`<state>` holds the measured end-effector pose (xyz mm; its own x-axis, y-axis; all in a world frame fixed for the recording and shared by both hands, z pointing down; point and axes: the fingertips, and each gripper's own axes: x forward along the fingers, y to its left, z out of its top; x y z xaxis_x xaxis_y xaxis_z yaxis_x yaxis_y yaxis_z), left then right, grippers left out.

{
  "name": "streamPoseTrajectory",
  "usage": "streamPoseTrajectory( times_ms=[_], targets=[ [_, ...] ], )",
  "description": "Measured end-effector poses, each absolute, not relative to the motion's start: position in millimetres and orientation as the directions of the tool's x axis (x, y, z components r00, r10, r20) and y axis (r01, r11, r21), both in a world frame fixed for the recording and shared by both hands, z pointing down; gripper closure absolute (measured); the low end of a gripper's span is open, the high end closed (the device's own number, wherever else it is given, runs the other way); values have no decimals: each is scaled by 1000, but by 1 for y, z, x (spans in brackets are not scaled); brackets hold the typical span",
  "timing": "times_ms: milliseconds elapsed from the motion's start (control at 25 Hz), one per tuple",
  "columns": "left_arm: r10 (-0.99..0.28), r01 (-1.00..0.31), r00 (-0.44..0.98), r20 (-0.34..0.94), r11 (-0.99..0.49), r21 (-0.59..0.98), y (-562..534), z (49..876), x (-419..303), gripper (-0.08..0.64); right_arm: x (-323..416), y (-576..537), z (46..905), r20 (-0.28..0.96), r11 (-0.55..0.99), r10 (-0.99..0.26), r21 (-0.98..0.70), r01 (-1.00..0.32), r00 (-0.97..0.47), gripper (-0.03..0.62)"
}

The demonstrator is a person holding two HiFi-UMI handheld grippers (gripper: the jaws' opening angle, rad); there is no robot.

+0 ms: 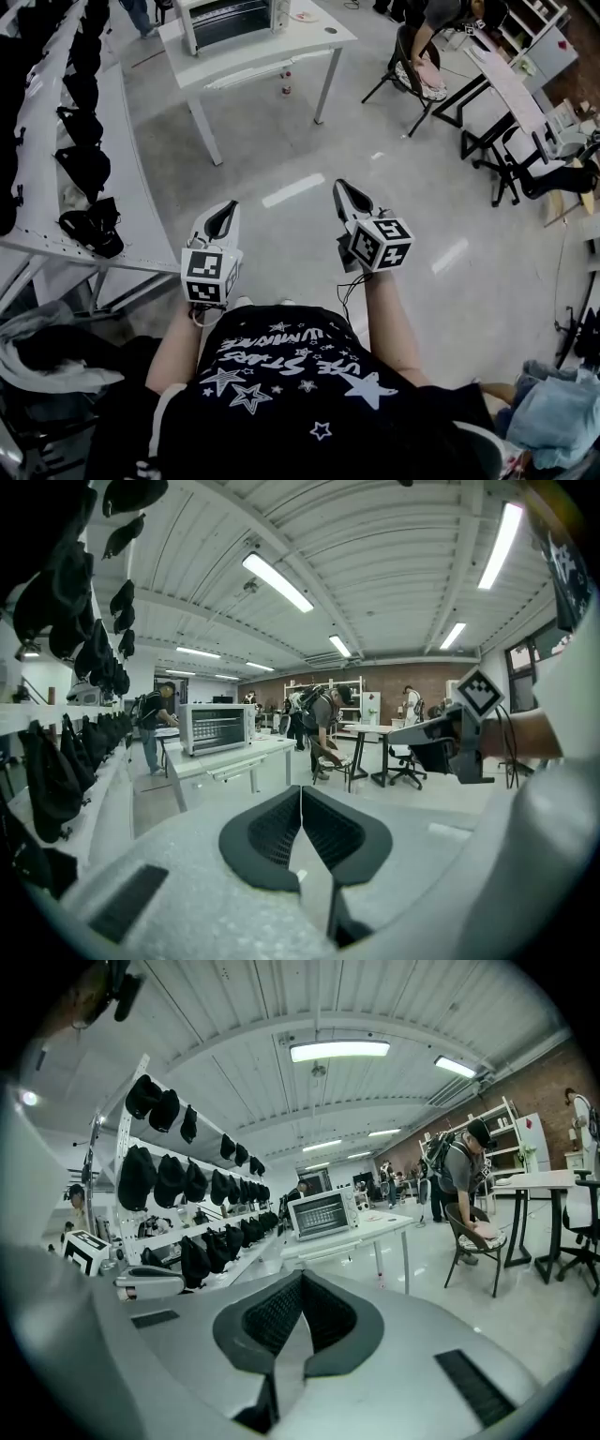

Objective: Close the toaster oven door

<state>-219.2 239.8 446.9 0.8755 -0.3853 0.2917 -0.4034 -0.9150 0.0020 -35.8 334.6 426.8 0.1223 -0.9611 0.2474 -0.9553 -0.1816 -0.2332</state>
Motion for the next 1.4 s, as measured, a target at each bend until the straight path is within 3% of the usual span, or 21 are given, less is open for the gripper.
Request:
streamPoseTrajectory(
  times_ms=[520, 600, 800, 960, 1400],
  targets=[
    [-471, -503, 829, 300, -864, 32, 236, 452, -196, 538, 0, 324, 440, 212, -103, -976, -253, -962, 49, 581],
    [-468, -505, 827, 311, -862, 45, 223, 453, -196, 538, 6, 310, 441, 219, -106, -975, -275, -956, 45, 478],
    [-493, -529, 812, 312, -848, 37, 201, 457, -196, 538, 17, 288, 453, 237, -109, -971, -279, -954, 42, 413],
    [-478, -516, 822, 311, -855, 52, 172, 463, -175, 538, 33, 267, 459, 255, -132, -965, -284, -950, 58, 385],
    [-464, -510, 833, 301, -854, 97, 15, 473, -116, 537, 109, 140, 463, 305, -242, -939, -258, -935, 159, 383]
  ],
)
